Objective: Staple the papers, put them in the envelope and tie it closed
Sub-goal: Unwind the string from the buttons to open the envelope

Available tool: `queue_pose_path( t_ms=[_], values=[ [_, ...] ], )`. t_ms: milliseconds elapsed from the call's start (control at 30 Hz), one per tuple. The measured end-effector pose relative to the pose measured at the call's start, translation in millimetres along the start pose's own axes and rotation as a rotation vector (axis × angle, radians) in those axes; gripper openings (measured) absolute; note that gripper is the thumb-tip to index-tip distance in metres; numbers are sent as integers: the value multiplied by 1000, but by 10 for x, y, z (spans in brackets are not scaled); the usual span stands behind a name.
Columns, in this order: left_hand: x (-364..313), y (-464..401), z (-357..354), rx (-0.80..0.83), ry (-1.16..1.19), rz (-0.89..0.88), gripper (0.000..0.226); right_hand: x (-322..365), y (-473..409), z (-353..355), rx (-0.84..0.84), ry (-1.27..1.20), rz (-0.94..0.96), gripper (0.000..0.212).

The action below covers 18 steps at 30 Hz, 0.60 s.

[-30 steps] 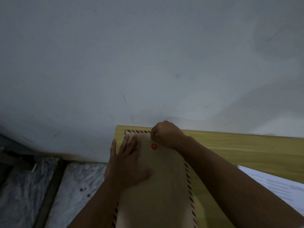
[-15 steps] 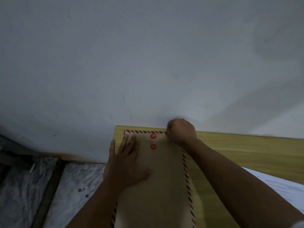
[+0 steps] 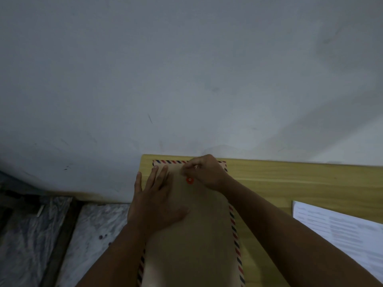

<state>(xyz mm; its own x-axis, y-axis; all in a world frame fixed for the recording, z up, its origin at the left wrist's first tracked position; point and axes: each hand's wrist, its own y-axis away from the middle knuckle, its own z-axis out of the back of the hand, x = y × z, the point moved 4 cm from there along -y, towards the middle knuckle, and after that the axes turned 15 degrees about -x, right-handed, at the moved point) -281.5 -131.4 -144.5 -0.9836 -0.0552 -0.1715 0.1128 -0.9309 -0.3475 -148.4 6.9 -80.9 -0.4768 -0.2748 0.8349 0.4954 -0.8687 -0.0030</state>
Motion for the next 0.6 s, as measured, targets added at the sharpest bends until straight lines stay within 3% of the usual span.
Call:
queue_pose_path(
  t_ms=[167, 233, 333, 433, 600],
  values=[
    [-29, 6, 30, -54, -1, -5, 106, -57, 289, -138, 355, 243, -22, 10],
    [-5, 13, 7, -53, 3, -14, 107, -150, 362, -79, 440, 414, -40, 10],
    [27, 18, -23, -8, -5, -9, 112, -268, 408, 77, 506, 482, -189, 7],
    [24, 11, -27, 18, -9, 6, 114, -370, 323, 259, 423, 626, -289, 23],
    [18, -3, -13, 20, -1, 19, 114, -297, 83, 511, 46, 990, -159, 11]
  ],
)
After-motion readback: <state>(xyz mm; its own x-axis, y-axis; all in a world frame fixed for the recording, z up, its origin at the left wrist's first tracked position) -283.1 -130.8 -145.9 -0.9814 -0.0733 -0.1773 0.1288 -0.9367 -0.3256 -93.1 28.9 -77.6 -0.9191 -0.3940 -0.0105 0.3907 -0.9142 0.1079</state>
